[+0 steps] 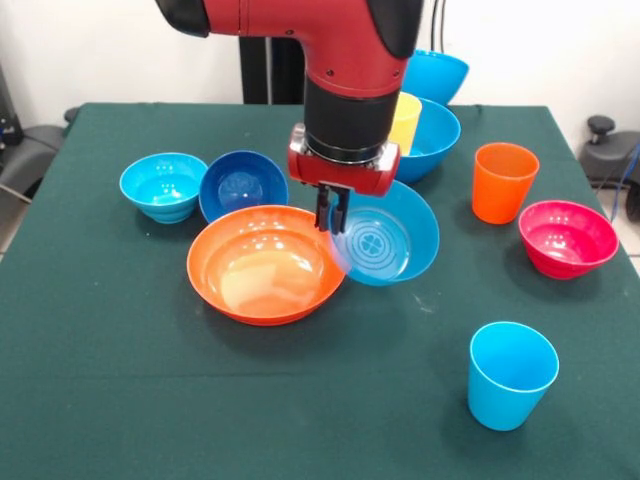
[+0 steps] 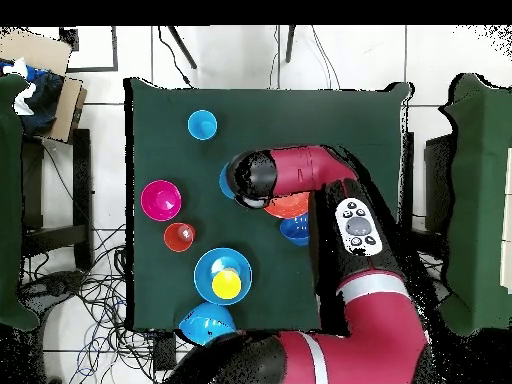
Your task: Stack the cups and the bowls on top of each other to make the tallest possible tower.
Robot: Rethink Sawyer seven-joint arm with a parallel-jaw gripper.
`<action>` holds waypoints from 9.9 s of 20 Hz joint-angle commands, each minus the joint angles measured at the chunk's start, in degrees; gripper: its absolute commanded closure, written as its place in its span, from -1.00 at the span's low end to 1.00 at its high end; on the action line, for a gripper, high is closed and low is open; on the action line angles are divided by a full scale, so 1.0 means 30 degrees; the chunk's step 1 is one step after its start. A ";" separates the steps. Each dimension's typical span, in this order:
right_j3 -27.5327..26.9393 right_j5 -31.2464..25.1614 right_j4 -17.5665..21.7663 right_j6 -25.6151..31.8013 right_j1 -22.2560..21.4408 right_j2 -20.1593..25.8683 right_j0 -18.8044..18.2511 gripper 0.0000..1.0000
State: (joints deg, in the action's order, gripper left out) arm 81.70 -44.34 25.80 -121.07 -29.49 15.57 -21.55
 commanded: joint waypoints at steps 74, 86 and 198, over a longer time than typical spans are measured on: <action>0.0687 0.4503 0.4725 0.2596 0.2413 0.0996 -0.0827 1.00; 0.0527 0.4684 0.4731 0.2340 0.2600 0.0936 -0.0634 1.00; 0.3390 0.1667 0.3058 0.2428 -0.1805 0.1055 -0.0456 -1.00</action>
State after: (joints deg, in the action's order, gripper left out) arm 88.57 -34.70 34.55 -121.03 -34.53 15.56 -24.56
